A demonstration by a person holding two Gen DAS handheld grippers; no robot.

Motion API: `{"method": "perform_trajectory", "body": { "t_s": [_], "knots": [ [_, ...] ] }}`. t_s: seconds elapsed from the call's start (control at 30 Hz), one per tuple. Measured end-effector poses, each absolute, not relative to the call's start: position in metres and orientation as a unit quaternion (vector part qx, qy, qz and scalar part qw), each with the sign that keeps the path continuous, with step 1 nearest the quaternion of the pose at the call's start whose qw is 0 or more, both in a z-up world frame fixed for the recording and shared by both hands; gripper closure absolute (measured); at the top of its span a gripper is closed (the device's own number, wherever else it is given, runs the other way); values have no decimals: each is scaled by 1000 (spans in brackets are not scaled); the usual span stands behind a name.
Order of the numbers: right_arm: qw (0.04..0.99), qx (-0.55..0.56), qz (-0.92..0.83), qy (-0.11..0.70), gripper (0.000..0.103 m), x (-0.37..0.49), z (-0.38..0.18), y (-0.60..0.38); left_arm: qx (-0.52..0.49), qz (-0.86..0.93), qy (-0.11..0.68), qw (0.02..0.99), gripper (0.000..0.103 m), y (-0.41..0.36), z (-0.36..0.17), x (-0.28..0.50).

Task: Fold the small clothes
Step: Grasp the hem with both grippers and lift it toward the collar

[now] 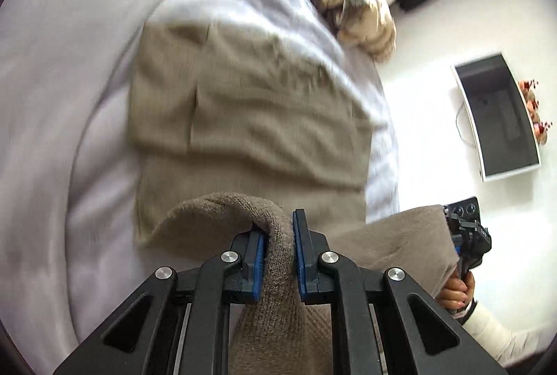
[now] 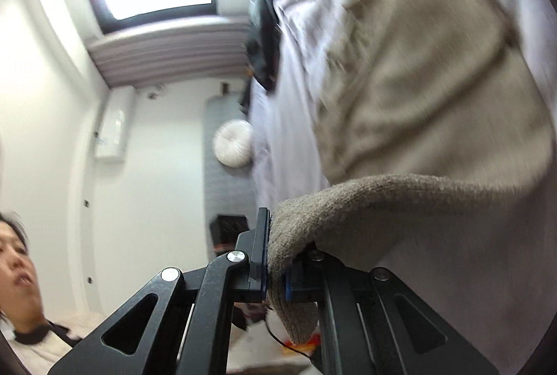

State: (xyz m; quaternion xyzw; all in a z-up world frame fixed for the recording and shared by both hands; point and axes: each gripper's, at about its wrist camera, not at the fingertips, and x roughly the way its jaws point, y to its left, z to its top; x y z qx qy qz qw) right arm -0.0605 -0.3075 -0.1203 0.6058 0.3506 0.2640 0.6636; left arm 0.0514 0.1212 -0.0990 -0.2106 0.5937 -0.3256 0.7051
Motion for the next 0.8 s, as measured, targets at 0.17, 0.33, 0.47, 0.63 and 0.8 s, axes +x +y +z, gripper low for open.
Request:
{"method": "perform_trajectory", "body": {
  "t_s": [0.17,0.33,0.47,0.63,0.8],
  "knots": [
    [681,606,249,328,96,-4,-121,-336,-233,-295,563,736,87,104,-106,111],
    [673,642,182,319,96,39,-156,-368,-200,-259,568,756,87,78,-132,151],
    [661,664,133,324,96,53,-192,-379,-150,-214,592,762,86,60,-164,171],
    [626,711,108,302,91,60,-221,-389,-170,-198,604,753,86,67,-178,176],
    [647,684,124,314,61,63,-198,-394,-141,-225,581,770,86,70,-144,163]
  ]
}}
